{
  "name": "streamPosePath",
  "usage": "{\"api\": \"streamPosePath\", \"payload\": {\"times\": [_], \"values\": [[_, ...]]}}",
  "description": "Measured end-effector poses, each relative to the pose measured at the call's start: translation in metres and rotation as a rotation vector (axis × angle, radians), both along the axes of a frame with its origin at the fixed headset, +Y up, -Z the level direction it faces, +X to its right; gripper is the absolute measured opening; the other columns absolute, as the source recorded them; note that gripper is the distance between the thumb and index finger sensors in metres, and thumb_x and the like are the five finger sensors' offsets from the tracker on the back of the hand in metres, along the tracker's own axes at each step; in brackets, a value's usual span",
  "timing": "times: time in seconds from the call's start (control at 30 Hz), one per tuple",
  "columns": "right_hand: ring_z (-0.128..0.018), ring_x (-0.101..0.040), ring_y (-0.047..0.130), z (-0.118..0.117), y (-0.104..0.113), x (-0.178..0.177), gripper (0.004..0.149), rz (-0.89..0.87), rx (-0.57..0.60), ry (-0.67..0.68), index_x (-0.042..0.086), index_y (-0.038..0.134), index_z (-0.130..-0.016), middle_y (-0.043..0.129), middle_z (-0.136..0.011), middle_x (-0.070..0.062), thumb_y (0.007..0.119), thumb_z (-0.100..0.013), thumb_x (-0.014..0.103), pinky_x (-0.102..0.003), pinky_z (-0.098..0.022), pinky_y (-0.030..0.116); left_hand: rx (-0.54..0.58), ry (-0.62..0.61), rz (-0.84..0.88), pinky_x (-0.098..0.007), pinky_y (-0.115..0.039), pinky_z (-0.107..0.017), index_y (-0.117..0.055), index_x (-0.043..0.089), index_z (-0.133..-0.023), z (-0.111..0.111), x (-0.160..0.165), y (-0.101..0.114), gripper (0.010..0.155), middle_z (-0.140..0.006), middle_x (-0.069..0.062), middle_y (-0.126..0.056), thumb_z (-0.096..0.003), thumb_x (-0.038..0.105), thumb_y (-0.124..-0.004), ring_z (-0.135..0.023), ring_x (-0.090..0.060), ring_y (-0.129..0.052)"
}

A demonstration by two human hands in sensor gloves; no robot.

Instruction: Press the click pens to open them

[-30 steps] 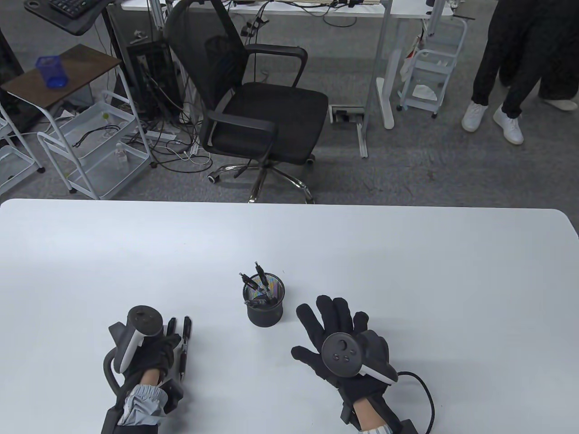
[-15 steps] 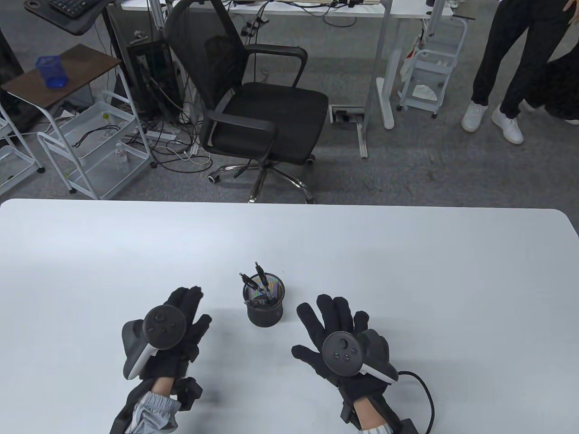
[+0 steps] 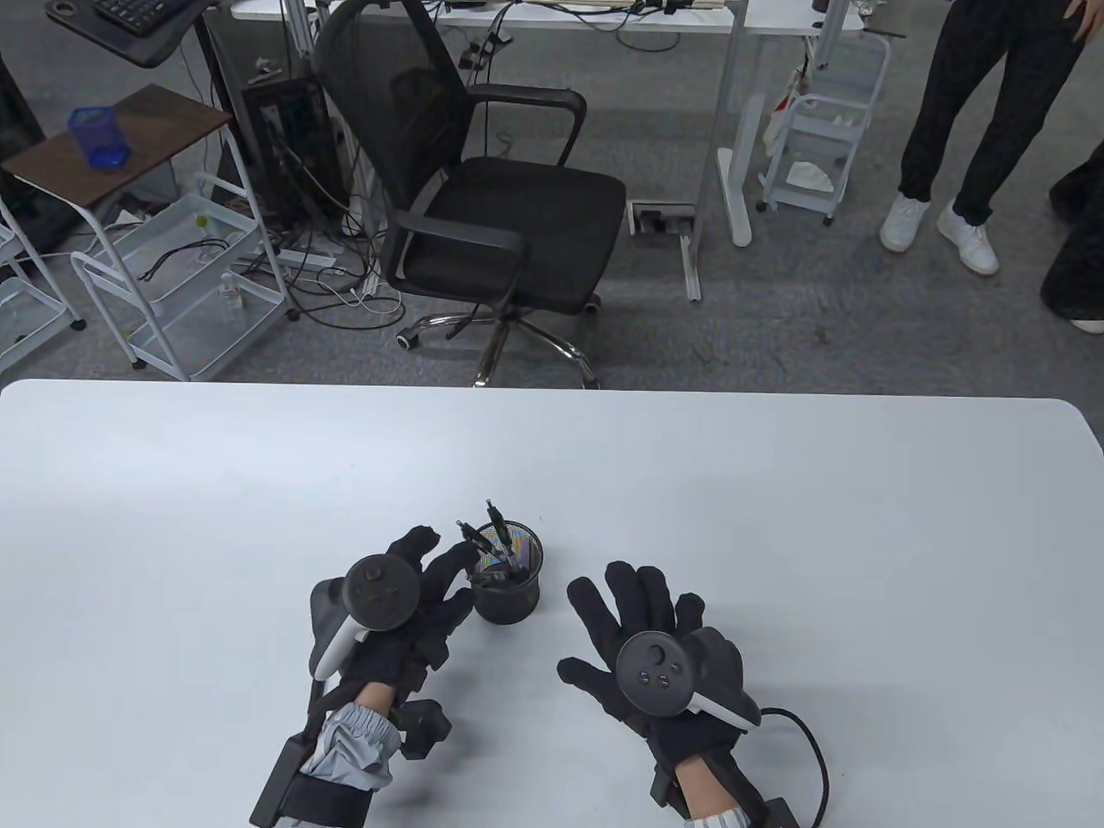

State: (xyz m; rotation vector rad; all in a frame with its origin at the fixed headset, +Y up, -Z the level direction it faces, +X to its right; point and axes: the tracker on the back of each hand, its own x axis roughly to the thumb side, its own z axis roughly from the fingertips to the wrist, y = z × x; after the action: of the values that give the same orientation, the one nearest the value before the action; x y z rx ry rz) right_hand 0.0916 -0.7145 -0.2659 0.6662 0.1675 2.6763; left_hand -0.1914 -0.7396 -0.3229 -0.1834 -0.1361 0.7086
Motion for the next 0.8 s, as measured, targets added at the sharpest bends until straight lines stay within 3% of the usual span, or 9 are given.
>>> {"api": "streamPosePath", "payload": {"times": [0.8], "values": [[-0.107, -0.062, 0.006, -0.0011, -0.0002, 0.0015, 0.076, 0.005, -0.011, -0.007, 0.018, 0.023, -0.123, 0.006, -0.123, -0.033, 0.058, -0.064, 0.052, -0.085, -0.063, 0.007, -0.037, 0.011, -0.005, -0.064, -0.015, -0.080, -0.063, 0.032, -0.114, -0.0100, -0.0001, -0.0095, 0.045, -0.124, -0.017, -0.010, -0.0709, 0.035, -0.073, -0.111, -0.048, -0.007]]}}
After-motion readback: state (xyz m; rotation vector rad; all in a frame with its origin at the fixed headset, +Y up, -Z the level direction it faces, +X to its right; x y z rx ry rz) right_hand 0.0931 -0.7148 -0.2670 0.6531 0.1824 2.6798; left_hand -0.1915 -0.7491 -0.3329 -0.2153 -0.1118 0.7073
